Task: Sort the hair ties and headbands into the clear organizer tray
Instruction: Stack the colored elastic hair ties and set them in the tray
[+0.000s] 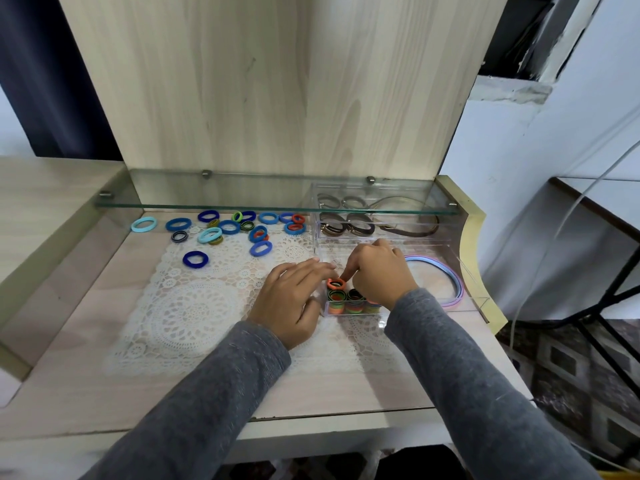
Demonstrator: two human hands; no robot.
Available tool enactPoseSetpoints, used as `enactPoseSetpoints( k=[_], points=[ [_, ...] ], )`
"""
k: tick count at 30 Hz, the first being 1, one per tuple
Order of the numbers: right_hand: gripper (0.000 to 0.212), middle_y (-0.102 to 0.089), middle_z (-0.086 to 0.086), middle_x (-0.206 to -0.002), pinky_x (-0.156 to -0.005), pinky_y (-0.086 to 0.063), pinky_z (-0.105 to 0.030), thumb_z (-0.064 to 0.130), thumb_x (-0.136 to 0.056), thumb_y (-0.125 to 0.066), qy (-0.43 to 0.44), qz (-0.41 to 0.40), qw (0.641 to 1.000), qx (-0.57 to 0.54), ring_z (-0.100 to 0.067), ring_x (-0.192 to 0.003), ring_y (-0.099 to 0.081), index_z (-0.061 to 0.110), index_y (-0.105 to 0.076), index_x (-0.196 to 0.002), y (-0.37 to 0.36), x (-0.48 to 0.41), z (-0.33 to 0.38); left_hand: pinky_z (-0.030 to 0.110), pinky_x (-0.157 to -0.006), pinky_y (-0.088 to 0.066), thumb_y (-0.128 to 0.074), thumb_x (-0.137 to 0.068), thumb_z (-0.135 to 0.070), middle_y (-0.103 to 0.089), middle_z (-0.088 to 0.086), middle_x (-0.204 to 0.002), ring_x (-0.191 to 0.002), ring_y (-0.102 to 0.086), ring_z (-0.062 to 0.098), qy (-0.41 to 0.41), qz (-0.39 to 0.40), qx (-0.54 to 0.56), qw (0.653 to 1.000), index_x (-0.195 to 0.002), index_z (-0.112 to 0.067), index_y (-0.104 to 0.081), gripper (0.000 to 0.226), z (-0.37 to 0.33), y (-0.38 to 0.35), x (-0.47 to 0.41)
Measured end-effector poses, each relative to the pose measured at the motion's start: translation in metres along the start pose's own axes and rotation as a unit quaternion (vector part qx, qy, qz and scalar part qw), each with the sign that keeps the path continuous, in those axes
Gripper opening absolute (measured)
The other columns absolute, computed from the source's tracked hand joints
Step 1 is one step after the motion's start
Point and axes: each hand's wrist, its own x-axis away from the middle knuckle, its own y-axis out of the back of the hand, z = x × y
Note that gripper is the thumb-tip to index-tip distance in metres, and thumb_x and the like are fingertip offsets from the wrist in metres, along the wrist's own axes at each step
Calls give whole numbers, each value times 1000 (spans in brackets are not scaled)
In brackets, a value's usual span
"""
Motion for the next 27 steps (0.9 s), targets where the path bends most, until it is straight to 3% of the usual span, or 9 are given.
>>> enactPoseSetpoints(
  k=[6,19,23,27],
  points=[
    [20,-61,5,-119,-98,-34,-41,24,-90,-56,-7,-13,999,34,-23,-117,-42,32,-71,-99,-7,-1,3,38,-108,-31,-33,-77,-23,-60,-10,-131,-131,-46,12,8,4,-34,999,-121,-25,-64,53,3,-2,0],
    [25,-60,3,-119,-96,-34,-43,23,-90,-51,-17,-10,999,41,-24,-115,-44,33,-67,-106,-12,-1,6,32,-98,-36,-51,-74,-9,-66,-5,-115,-108,-60,14,62,-98,-51,992,-115,-20,-62,44,3,3,0],
    [32,-60,-1,-121,-98,-34,-45,20,-91,-42,-20,-38,998,51,-26,-116,-46,24,-64,-113,-12,-1,8,35,-102,-40,-50,-77,-10,-61,-1,-129,-118,-56,18,80,-92,-77,990,-120,-18,-59,45,15,11,5],
    [34,-60,-4,-121,-94,-38,-43,22,-90,-42,-16,-101,994,36,-28,-114,-49,16,-59,-118,-15,-4,23,41,-114,-30,-50,-85,-16,-39,4,-151,-139,-35,21,179,-20,-142,973,-136,-21,-46,51,33,21,11]
  ],
)
